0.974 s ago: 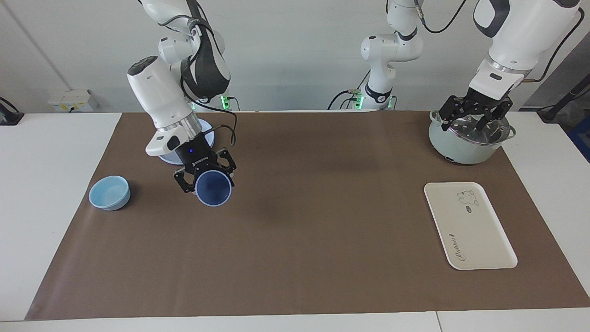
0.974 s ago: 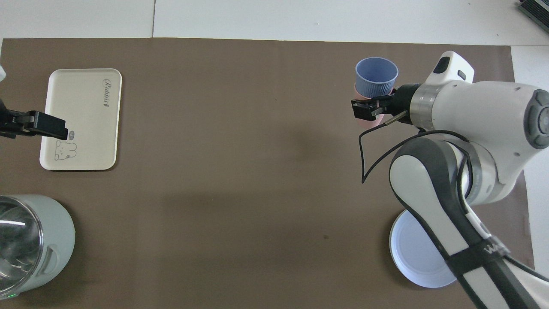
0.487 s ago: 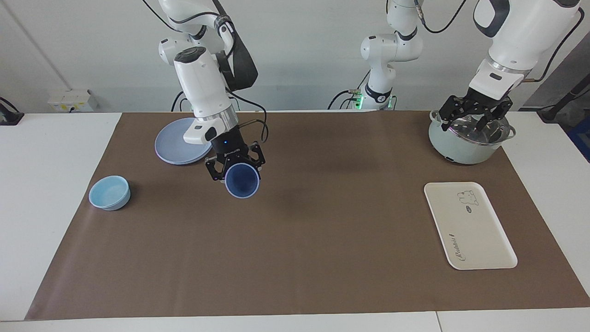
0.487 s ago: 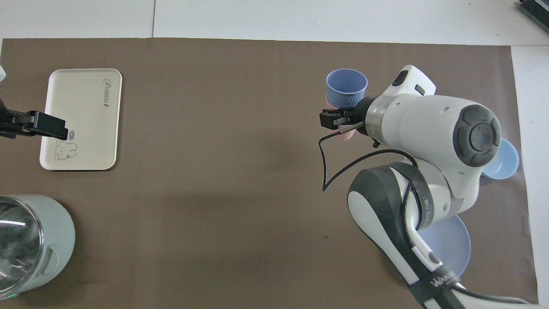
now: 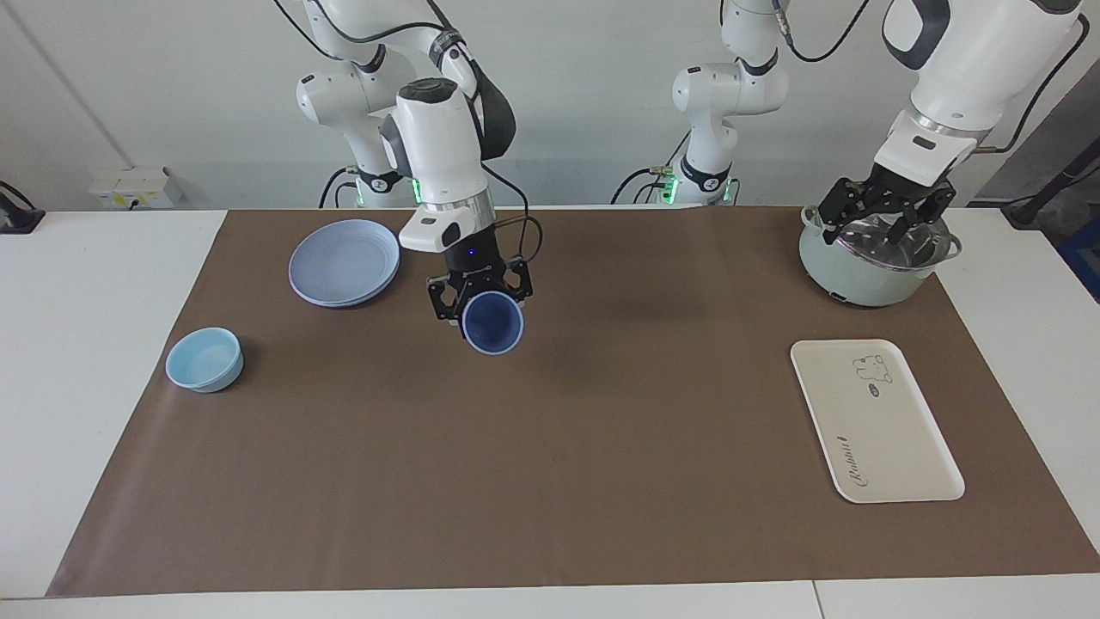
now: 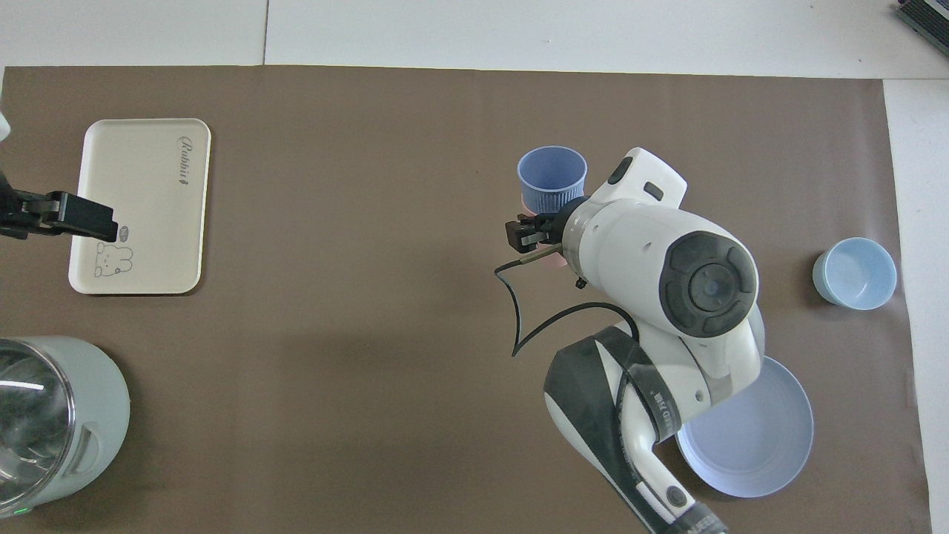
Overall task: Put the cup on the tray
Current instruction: 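Carry the cup with the right gripper toward the table center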
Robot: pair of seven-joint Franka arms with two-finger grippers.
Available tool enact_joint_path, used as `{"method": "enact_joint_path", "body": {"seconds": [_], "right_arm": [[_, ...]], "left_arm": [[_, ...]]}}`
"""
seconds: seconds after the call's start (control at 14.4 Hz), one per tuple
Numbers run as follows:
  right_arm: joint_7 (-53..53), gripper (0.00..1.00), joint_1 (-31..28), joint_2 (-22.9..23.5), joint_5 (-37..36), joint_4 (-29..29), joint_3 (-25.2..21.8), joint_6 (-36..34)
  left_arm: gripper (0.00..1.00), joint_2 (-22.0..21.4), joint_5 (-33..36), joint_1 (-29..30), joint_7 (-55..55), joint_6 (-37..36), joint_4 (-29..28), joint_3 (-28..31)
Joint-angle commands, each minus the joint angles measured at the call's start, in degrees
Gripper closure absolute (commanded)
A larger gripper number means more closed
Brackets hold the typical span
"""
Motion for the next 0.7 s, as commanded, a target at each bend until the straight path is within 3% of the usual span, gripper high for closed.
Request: {"method": "enact_joint_path", "body": {"seconds": [0.0,0.63], "right_arm": [[4.9,1.0,2.6,0.1,-6.5,-0.4,0.0,-2.2],[8.7,1.0,6.8,3.3,-14.7,4.6,-0.1,-10.2]], "left_arm": [[0.0,-1.4,-0.3,-0.4,-0.4,1.0,-1.5,0.1],[0.0,-1.2,-3.0,-0.7,-0.9,1.4,-1.2,0.0]]}}
